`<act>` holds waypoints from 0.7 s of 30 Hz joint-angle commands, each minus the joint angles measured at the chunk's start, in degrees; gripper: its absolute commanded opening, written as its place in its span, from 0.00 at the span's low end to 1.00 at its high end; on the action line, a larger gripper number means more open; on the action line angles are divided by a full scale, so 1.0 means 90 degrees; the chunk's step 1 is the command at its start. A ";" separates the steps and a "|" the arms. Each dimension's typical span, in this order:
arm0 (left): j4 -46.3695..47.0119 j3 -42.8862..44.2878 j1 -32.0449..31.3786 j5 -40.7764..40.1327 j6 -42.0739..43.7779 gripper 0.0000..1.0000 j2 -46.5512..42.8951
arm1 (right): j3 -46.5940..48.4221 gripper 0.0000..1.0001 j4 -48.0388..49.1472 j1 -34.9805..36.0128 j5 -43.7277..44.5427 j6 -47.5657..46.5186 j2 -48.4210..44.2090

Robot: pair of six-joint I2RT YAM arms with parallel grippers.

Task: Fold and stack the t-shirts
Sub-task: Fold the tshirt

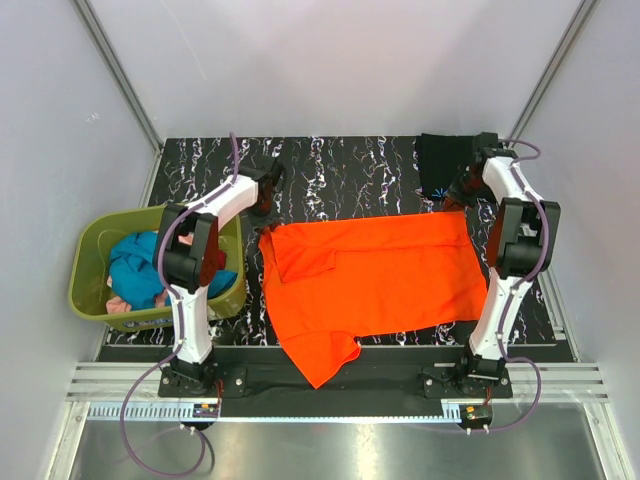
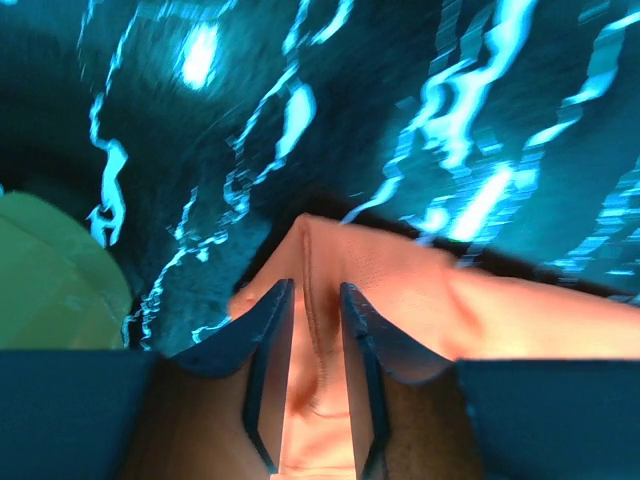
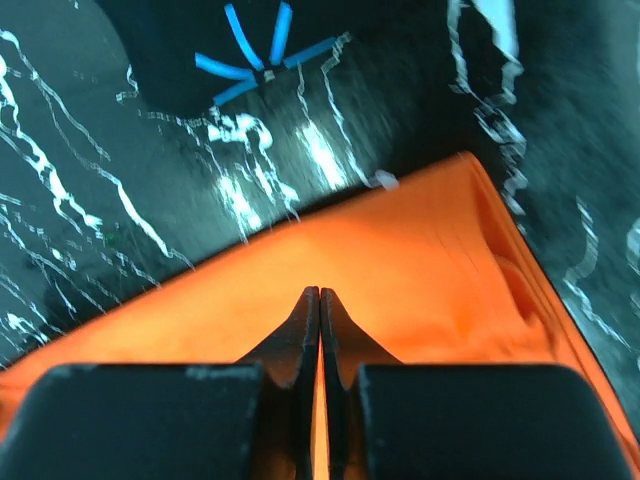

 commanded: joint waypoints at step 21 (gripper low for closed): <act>0.0486 0.0454 0.0178 0.0064 0.0928 0.29 0.0708 | 0.0565 0.00 0.0100 -0.0559 0.0690 0.0307 0.1325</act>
